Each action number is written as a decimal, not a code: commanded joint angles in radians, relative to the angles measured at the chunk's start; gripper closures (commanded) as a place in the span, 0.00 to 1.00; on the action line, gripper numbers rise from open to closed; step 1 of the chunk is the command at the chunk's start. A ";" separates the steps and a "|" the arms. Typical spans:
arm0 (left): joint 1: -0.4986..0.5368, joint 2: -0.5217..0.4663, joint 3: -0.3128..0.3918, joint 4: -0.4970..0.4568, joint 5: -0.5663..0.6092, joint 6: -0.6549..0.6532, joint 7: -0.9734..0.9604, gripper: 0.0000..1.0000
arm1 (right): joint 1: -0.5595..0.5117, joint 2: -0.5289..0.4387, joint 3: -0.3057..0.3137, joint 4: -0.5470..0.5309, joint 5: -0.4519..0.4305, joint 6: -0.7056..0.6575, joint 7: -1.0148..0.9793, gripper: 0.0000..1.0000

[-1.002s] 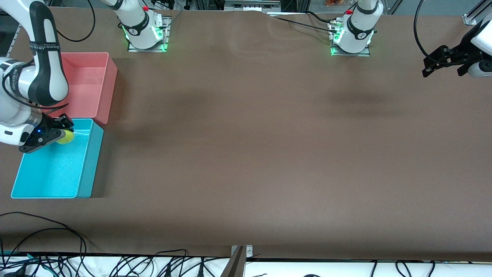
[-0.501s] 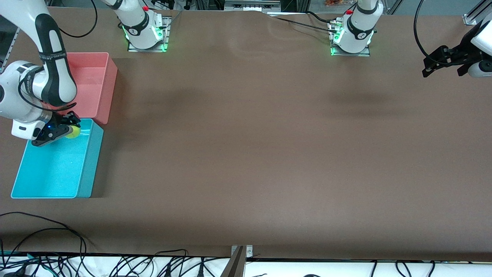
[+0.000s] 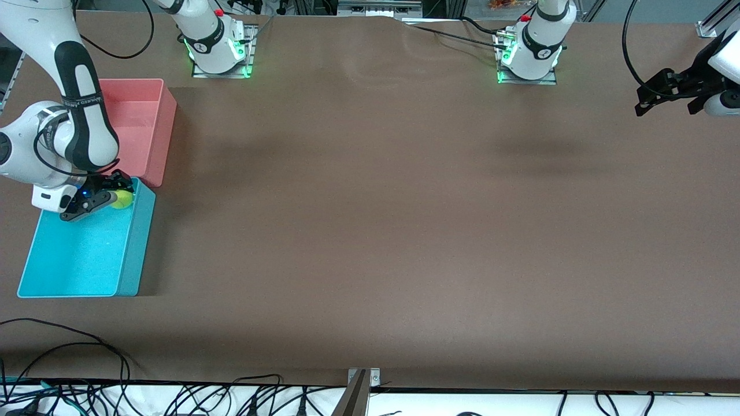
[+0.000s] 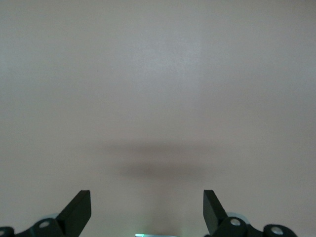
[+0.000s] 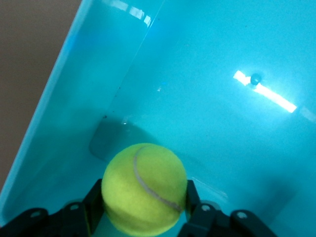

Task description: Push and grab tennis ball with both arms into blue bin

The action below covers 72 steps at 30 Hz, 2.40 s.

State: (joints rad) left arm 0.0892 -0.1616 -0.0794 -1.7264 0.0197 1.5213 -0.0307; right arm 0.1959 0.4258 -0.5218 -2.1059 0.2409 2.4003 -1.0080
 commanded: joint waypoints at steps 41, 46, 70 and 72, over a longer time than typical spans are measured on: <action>0.012 0.017 -0.003 0.037 -0.020 -0.023 -0.008 0.00 | -0.233 -0.432 0.523 0.368 -0.216 -0.742 0.793 0.00; 0.012 0.017 -0.003 0.037 -0.020 -0.023 -0.008 0.00 | -0.216 -0.401 0.514 0.527 -0.215 -0.854 0.835 0.00; 0.012 0.023 -0.003 0.057 -0.020 -0.023 -0.008 0.00 | -0.190 -0.387 0.463 0.626 -0.224 -0.945 0.957 0.00; 0.012 0.024 -0.003 0.057 -0.020 -0.023 -0.009 0.00 | -0.188 -0.386 0.463 0.626 -0.232 -0.937 0.962 0.00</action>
State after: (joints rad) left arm 0.0941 -0.1597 -0.0787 -1.7023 0.0197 1.5212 -0.0322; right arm -0.0066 0.0291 -0.0532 -1.5090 0.0387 1.4705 -0.0769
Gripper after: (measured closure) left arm 0.000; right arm 0.000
